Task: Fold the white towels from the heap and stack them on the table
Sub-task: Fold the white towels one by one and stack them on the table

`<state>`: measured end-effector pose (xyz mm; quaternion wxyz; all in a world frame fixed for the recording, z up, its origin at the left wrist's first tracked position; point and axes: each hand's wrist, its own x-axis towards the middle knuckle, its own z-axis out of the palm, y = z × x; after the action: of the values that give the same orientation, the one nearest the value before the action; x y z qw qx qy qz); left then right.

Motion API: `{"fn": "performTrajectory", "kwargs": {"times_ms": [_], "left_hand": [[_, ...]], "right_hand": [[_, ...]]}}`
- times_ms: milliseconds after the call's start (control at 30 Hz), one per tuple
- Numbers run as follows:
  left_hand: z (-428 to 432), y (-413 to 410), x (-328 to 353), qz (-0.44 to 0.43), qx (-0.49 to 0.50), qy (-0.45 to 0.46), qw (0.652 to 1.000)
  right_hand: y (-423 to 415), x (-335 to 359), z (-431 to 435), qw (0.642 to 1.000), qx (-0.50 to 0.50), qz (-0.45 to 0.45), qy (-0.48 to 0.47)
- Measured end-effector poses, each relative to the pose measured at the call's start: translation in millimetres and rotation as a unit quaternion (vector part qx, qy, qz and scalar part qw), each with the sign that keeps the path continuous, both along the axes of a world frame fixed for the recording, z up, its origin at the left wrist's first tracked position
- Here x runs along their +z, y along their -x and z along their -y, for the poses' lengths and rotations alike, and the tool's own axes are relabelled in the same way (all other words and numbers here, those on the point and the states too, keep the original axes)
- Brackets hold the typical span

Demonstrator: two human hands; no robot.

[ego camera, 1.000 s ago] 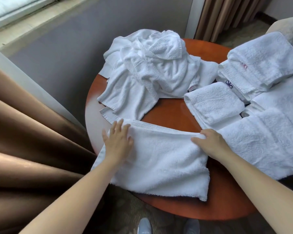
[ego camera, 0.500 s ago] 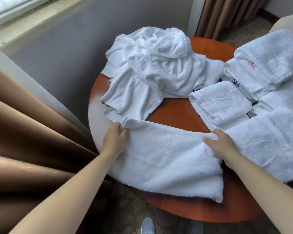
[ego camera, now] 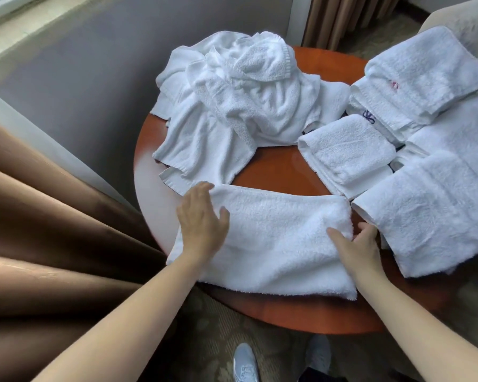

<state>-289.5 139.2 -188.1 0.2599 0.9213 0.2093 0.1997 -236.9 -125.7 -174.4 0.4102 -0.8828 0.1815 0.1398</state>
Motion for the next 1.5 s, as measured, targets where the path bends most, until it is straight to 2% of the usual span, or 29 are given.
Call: {"fn": "performTrajectory", "kwargs": {"times_ms": [67, 133, 300, 400, 467, 567, 767, 833, 900, 1000, 1067, 1167, 1233, 1333, 1500], "left_hand": [[23, 4, -3, 0.024, -0.106, -0.032, 0.994], [47, 1, -4, 0.009, -0.198, -0.027, 0.980], [103, -29, 1, -0.024, -0.355, -0.013, 0.935], [136, -44, 2, -0.061, -0.468, -0.094, 0.876], [154, -50, -4, -0.124, -0.515, -0.136, 0.837], [156, -58, -20, -0.218, -0.487, -0.164, 0.830], [158, -63, -24, -0.260, -0.458, -0.176, 0.832], [159, -60, -20, -0.269, -0.429, -0.139, 0.851], [154, -53, -16, -0.250, -0.384, -0.101, 0.883], [135, -33, -10, -0.205, -0.322, -0.102, 0.918], [117, -21, -12, -0.216, -0.288, -0.118, 0.926], [94, -10, -13, -0.285, -0.244, -0.136, 0.917], [84, -6, -11, -0.325, -0.241, -0.101, 0.909], [70, -1, -6, -0.336, -0.254, -0.085, 0.903], [43, 14, -7, -0.345, -0.229, -0.146, 0.898]], "right_hand": [[17, -1, 8, 0.998, -0.011, -0.057, -0.013], [27, -3, 17, 0.995, 0.001, -0.096, -0.026], [39, -6, 35, 0.987, 0.034, -0.152, -0.051], [43, -11, 40, 0.987, 0.038, -0.146, -0.053], [45, -13, 43, 0.988, 0.037, -0.136, -0.056], [51, -19, 48, 0.987, 0.031, -0.140, -0.078], [54, -21, 55, 0.981, 0.062, -0.156, -0.098], [44, -19, 56, 0.984, 0.049, -0.140, -0.096], [34, -15, 55, 0.986, -0.012, -0.108, -0.124], [26, -14, 47, 0.976, -0.055, -0.116, -0.176], [25, -10, 37, 0.964, -0.046, -0.153, -0.213], [26, 4, 22, 0.928, -0.040, -0.204, -0.310], [22, 14, 19, 0.921, -0.054, -0.180, -0.342], [15, 39, 21, 0.939, -0.065, -0.113, -0.318], [0, 85, 33, 0.968, -0.072, 0.008, -0.241]]}}
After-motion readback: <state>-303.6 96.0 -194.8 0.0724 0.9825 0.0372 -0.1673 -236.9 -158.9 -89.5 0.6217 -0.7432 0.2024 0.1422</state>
